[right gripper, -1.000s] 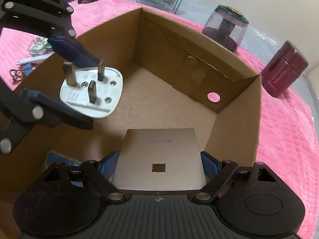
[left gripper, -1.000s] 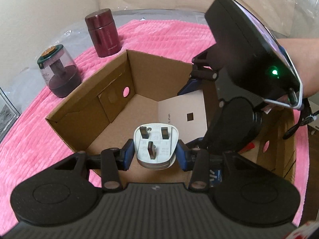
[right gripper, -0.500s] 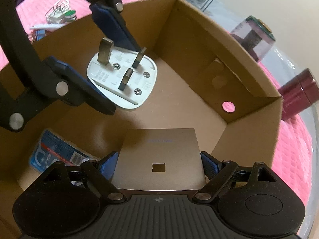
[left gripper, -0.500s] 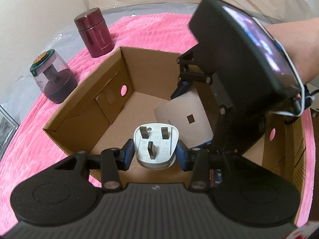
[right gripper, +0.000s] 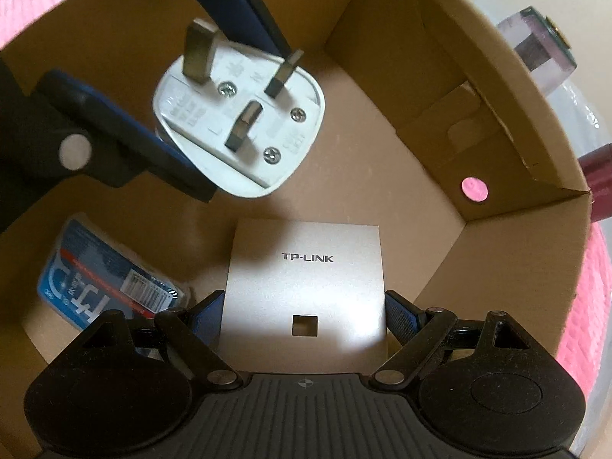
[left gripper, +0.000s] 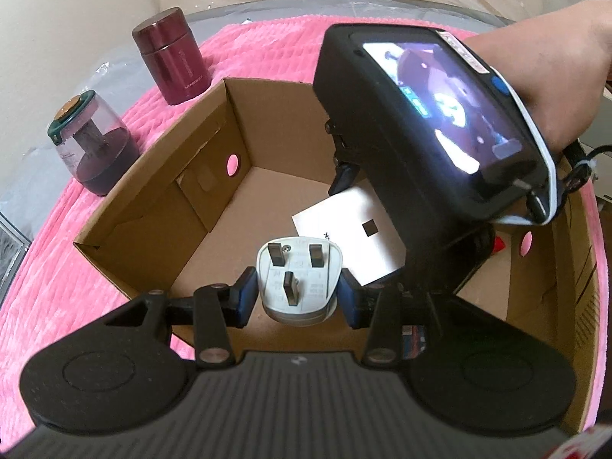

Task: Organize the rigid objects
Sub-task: 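Open the right tool to drop the gold plate into the box, then open the left tool to drop the white plug into the box, then move both tools back toward the items on the bedspread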

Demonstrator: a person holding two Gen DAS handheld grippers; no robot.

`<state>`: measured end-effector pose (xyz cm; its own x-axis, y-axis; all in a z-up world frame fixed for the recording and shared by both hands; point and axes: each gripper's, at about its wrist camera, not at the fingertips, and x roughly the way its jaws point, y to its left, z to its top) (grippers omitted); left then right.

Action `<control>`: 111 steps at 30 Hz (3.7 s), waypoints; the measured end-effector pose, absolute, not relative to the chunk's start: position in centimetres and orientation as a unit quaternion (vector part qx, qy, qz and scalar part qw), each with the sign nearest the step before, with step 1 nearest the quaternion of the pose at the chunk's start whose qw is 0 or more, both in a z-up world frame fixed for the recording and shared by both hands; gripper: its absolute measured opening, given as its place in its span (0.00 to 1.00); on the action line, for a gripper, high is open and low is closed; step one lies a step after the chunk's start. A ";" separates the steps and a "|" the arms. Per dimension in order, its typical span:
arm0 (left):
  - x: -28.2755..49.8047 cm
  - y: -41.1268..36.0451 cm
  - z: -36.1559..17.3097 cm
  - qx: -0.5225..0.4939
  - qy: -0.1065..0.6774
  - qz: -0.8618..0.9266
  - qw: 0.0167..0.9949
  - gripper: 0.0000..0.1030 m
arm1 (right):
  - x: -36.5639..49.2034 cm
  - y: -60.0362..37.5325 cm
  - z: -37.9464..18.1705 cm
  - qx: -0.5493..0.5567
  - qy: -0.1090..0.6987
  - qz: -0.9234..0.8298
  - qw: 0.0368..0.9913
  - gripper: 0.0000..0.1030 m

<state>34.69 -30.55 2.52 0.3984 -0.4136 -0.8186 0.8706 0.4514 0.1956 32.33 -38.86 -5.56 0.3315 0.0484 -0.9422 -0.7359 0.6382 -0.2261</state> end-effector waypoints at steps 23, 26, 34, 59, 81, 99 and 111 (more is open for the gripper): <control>35.6 -31.5 1.5 0.346 0.389 -0.414 0.747 0.38 | 29.1 -41.5 1.3 -0.287 0.442 0.236 0.817 0.81; 35.7 -32.2 0.9 0.364 0.403 -0.412 0.731 0.38 | 27.8 -42.1 2.5 -0.277 0.425 0.225 0.832 0.81; 35.3 -33.4 -0.9 0.405 0.425 -0.411 0.697 0.38 | 25.5 -43.0 4.2 -0.253 0.389 0.207 0.862 0.81; 35.2 -34.2 -2.8 0.434 0.446 -0.402 0.672 0.39 | 25.5 -43.5 4.0 -0.240 0.375 0.192 0.874 0.81; 31.1 -28.3 6.9 0.313 0.341 -0.377 0.802 0.39 | 22.1 -42.5 7.1 -0.208 0.348 0.181 0.896 0.81; 19.1 -12.0 13.0 0.120 0.254 -0.267 0.922 0.60 | 14.2 -34.6 11.8 -0.107 0.306 0.188 0.927 0.81; 13.4 2.1 12.2 0.051 0.235 -0.122 0.963 0.79 | 9.8 -24.9 10.7 -0.047 0.244 0.219 0.944 0.81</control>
